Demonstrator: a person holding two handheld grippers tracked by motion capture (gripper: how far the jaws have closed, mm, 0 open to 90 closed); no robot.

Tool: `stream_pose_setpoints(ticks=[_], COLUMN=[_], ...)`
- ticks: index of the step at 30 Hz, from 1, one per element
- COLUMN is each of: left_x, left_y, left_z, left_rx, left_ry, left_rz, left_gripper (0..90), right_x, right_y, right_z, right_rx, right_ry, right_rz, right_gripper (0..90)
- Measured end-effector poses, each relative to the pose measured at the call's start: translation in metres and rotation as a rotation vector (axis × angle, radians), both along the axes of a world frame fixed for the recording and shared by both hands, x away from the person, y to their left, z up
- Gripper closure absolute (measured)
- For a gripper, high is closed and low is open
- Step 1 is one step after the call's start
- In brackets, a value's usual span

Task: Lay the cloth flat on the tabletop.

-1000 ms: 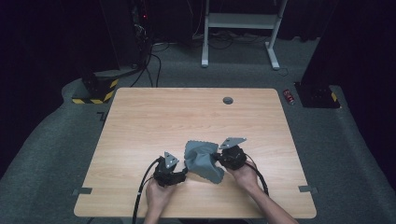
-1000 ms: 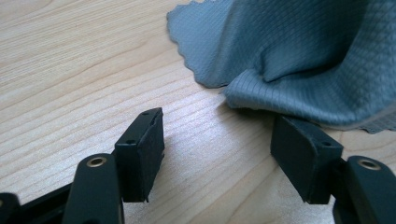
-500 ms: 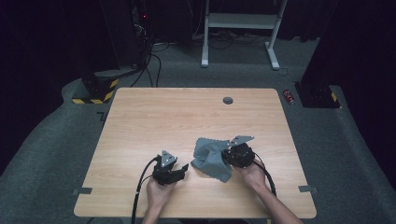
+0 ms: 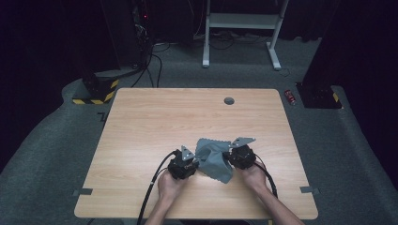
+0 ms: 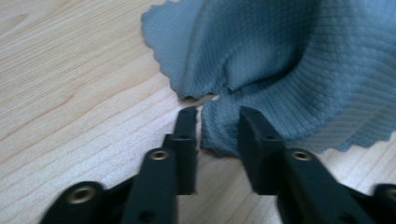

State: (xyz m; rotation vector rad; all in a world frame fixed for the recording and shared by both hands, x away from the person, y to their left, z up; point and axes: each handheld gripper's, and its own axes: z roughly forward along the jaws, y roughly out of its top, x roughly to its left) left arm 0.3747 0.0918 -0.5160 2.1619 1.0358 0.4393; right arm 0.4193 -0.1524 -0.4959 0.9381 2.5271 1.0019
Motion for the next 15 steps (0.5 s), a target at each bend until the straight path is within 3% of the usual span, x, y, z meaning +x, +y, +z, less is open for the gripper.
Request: stream_pose_setpoints(ticks=[2, 3, 5, 12, 13, 15], left_x=[-0.001, -0.004, -0.009, -0.034, -0.041, -0.047], left_y=[-0.001, -0.002, 0.000, 0.024, 0.030, 0.031], left_z=[0.001, 0.004, 0.006, 0.014, 0.013, 0.012], left_rx=[0.018, 0.068, 0.099, 0.087, 0.094, 0.127], left_ry=[0.000, -0.002, -0.004, -0.009, 0.025, 0.039], left_rz=[-0.011, -0.028, -0.030, 0.013, 0.016, 0.017], left_gripper=[85.4, 88.0, 89.2, 89.5, 89.4, 88.5], right_x=[0.000, -0.001, 0.000, 0.001, 0.000, -0.001], right_y=[0.000, -0.002, -0.004, -0.009, -0.006, 0.000], right_z=[0.001, 0.003, 0.007, 0.017, 0.013, 0.006], right_rx=[0.002, 0.006, 0.009, 0.010, -0.011, -0.041], right_ry=[-0.003, -0.013, -0.023, -0.055, -0.038, -0.020], right_rz=[-0.003, -0.008, -0.015, -0.028, -0.015, 0.014], right_gripper=[88.8, 88.8, 88.8, 88.8, 88.6, 87.5])
